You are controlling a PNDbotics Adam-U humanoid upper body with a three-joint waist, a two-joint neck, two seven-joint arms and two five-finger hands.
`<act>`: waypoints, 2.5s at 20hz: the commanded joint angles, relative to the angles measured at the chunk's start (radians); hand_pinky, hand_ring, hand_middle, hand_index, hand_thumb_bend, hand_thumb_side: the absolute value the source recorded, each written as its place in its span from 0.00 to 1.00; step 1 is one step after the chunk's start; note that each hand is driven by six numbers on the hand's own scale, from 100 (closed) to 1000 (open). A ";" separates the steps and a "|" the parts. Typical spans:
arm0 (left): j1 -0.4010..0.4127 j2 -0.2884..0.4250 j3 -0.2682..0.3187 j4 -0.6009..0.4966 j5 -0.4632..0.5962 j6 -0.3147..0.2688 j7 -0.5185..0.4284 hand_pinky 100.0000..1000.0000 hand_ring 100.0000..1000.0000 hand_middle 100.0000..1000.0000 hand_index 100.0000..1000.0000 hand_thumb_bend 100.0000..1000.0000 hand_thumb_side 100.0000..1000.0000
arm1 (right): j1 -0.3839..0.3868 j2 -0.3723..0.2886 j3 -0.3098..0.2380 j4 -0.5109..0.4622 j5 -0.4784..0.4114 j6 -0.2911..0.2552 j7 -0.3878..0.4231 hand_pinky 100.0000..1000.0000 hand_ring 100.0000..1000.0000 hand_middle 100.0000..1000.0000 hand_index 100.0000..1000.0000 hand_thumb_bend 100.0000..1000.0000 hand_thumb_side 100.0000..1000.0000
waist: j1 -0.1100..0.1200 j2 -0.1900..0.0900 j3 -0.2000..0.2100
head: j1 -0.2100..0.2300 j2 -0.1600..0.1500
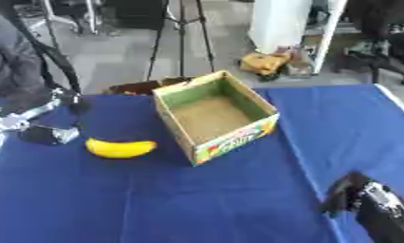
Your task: Pick up objects on the table and place them in the box.
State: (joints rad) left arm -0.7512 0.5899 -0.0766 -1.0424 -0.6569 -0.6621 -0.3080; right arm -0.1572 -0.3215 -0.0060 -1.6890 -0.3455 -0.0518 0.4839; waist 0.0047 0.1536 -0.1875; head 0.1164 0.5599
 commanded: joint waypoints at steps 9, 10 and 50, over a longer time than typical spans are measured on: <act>-0.022 0.018 -0.003 -0.009 -0.002 -0.006 0.032 0.53 0.53 0.55 0.79 0.00 0.53 | -0.011 -0.013 -0.005 -0.005 0.004 0.000 0.004 0.46 0.31 0.25 0.52 0.00 0.76 | 0.003 -0.016 -0.001 | 0.000 -0.026; -0.021 0.019 -0.004 -0.009 -0.003 -0.006 0.032 0.53 0.53 0.55 0.78 0.00 0.53 | -0.011 -0.013 -0.005 -0.005 0.004 -0.001 0.004 0.46 0.31 0.25 0.52 0.00 0.76 | 0.003 -0.016 -0.001 | -0.002 -0.026; -0.086 -0.024 0.020 0.199 -0.379 -0.050 0.166 0.54 0.51 0.53 0.78 0.00 0.53 | -0.045 -0.002 0.010 -0.005 0.014 0.004 0.030 0.46 0.31 0.25 0.52 0.00 0.77 | 0.020 0.024 -0.079 | 0.039 -0.017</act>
State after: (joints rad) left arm -0.8238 0.5522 -0.0632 -0.8365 -1.0259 -0.7076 -0.1387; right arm -0.1904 -0.3129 0.0107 -1.6831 -0.3385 -0.0440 0.5104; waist 0.0280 0.1907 -0.2665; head 0.1565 0.5419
